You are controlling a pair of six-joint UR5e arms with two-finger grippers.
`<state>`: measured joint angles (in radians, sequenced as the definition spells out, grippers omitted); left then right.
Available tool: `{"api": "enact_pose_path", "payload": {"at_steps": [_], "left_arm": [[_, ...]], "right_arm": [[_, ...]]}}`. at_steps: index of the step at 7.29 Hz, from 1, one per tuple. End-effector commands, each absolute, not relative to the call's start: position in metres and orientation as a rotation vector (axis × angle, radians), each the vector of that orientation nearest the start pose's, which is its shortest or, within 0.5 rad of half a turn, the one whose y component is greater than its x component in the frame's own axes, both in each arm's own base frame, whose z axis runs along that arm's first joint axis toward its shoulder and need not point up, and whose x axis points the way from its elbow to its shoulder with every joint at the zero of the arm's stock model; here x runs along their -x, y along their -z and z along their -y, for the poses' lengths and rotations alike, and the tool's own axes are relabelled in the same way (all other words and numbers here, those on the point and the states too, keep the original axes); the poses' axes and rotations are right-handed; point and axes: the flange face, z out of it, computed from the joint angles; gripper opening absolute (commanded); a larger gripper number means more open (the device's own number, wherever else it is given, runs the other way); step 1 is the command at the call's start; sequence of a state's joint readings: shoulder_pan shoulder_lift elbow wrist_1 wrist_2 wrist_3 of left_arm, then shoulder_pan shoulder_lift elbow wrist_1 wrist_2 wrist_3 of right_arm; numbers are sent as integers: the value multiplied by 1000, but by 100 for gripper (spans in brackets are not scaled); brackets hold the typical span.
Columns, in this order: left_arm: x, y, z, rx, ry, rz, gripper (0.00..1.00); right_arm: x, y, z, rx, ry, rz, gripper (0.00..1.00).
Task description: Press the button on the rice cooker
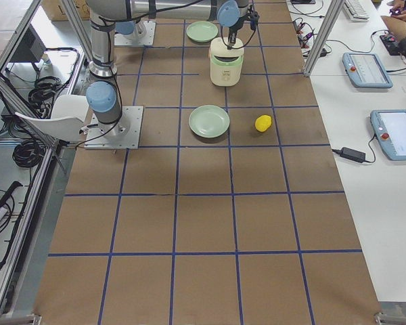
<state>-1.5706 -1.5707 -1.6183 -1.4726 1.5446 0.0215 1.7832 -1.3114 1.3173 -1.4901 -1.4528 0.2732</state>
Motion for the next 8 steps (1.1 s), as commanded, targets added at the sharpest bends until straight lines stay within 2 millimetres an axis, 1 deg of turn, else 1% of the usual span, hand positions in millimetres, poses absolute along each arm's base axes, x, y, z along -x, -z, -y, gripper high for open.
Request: {"api": "enact_pose_path", "payload": {"at_steps": [1, 2, 3, 4, 5, 6, 7, 8], "left_arm": [[136, -474, 496, -35, 81, -3167, 100], [136, -474, 496, -35, 81, -3166, 100], [136, -474, 496, -35, 81, -3166, 100], [136, -474, 496, -35, 81, -3166, 100], [135, -474, 497, -33, 81, -3167, 100], [136, -474, 496, -35, 81, -3167, 100], [136, -474, 496, -35, 81, -3167, 100], [136, -474, 496, -35, 81, -3167, 100]], "right_arm": [[-251, -546, 528, -97, -131, -3045, 52], [-242, -564, 518, -87, -71, -3090, 68], [-223, -567, 522, 62, -36, -3164, 96], [-195, -568, 530, 198, -41, -3163, 99], [-153, -544, 541, 263, -116, -3139, 100], [-128, -531, 541, 261, -150, -3131, 100], [-116, -525, 536, 230, -172, -3128, 100], [-116, -516, 535, 240, -191, -3116, 100]]}}
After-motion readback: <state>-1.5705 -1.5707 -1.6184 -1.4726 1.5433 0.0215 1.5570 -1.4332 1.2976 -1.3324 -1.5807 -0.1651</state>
